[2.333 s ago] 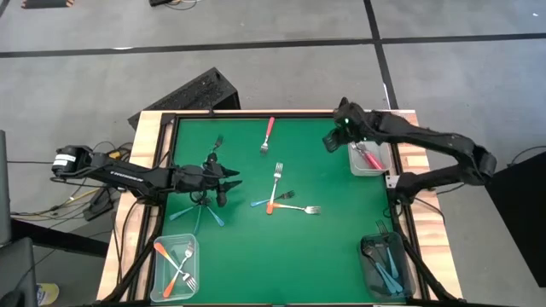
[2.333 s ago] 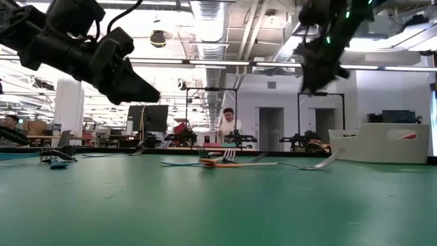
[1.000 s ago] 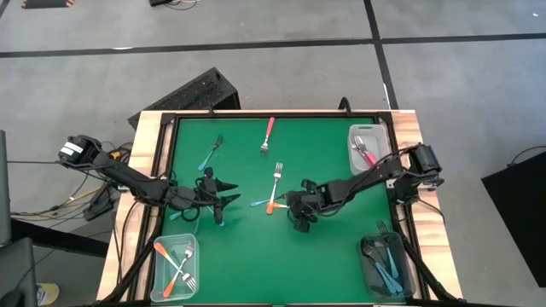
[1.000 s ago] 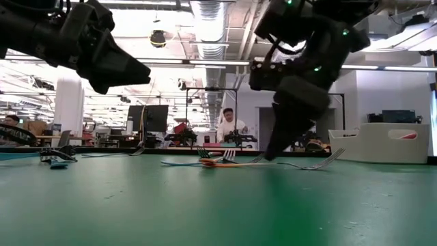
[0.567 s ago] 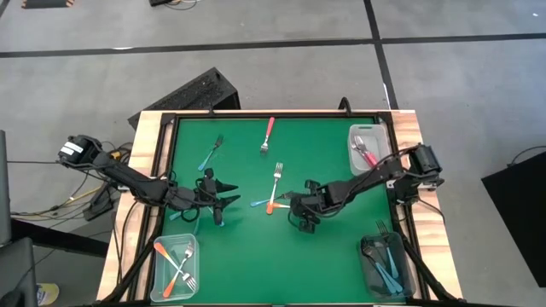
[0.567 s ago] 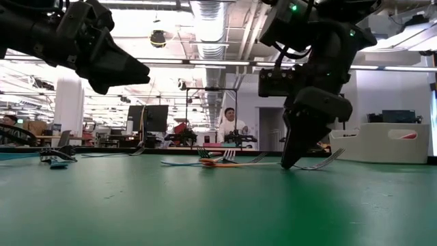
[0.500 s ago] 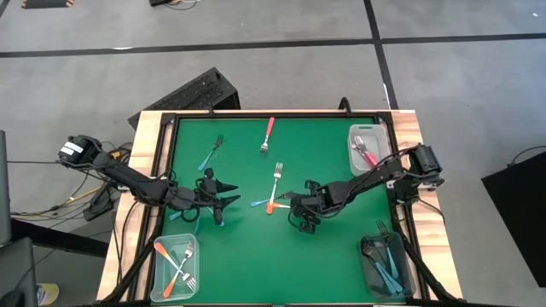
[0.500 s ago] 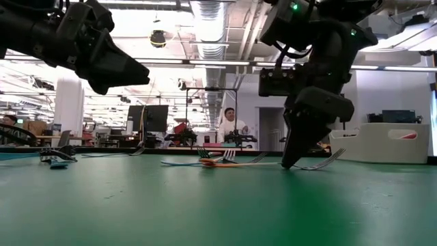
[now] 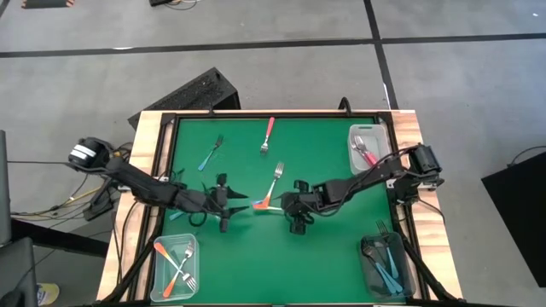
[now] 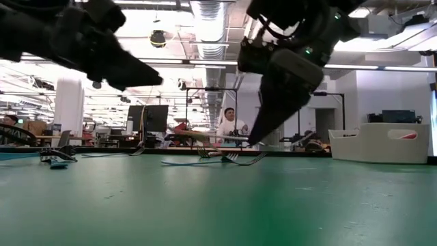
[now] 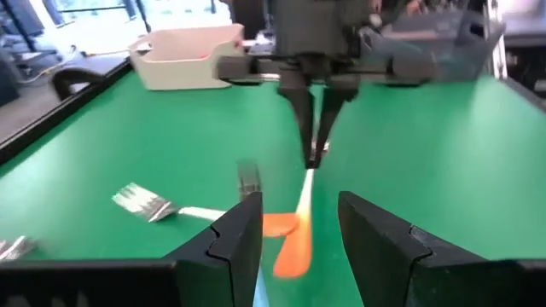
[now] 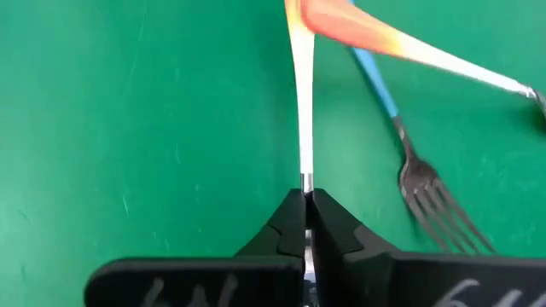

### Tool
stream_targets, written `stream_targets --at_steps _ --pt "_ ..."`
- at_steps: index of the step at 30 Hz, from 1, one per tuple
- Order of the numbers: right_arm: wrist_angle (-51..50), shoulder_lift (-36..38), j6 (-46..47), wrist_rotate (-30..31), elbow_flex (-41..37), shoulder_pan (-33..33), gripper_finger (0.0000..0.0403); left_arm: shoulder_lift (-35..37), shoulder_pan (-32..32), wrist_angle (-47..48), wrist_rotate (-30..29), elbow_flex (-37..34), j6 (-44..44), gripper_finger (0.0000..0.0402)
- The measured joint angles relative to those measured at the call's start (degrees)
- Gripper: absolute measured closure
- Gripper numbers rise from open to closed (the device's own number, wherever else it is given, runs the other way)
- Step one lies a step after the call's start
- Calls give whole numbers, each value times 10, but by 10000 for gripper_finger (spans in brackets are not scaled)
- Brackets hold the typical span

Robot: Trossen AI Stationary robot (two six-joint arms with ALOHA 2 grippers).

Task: Sort silverware by color (type)
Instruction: Put the orange fork into the transparent bin

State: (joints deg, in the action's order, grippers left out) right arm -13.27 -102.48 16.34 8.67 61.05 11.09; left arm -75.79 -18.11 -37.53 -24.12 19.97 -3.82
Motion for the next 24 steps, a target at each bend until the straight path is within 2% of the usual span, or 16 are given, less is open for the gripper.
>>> stream_targets --at_steps 5,9,17,24 --pt "0 0 28 0 21 -8 385 -109 21 10 40 83 54 260" --pt "1 0 79 -13 28 -18 385 -175 27 44 47 150 91 260" --pt "1 0 125 -40 28 -20 385 -243 27 253 -23 275 125 260" --pt "14 1 127 -45 28 -12 385 -256 27 279 -85 295 148 261"
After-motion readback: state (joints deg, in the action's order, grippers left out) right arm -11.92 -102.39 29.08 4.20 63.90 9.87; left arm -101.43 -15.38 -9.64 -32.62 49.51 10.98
